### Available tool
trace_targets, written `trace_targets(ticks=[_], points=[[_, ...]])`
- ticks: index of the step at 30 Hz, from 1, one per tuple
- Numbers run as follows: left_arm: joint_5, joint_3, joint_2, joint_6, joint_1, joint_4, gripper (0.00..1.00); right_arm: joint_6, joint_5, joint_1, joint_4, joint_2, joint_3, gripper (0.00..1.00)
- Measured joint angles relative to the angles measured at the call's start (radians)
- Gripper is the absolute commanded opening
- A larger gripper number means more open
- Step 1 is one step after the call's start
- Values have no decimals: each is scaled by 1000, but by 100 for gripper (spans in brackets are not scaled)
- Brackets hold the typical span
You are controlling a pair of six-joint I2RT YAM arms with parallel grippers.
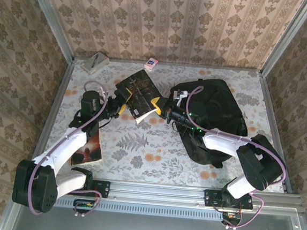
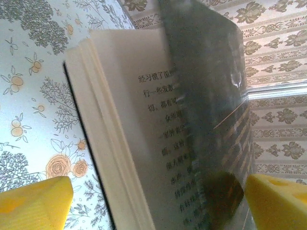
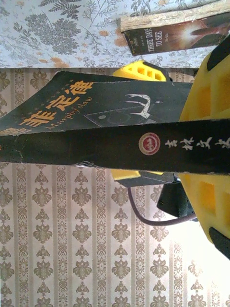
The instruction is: Pack books, pencil case, and school supplies into a backpack
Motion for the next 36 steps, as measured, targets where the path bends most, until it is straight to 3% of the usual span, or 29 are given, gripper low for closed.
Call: trace_targets(ticks=[8,25,26,28,29,33,36], points=[[-20,34,34,-3,-17,26,76,18,2,15,19,-6,0,0],[-68,1,-97,-1,-20,47,6,-46,2,-3,-45,-50,-18,1],[-67,1,-92,-4,-20,53,0,-58,2,-6,-58,-51,-18,13],[-71,1,-87,-10,-26,55,0,-83,2,-8,-90,-58,-18,44],[-71,1,-87,-10,-31,55,0,-102,3,-8,-117,-68,-18,54],[-132,-17,-108,-16,-69,53,0,-152,33,6,-167,-116,-20,68],[-260,-67,-172,-32,-147,55,0,-171,78,39,-164,-156,-32,73]])
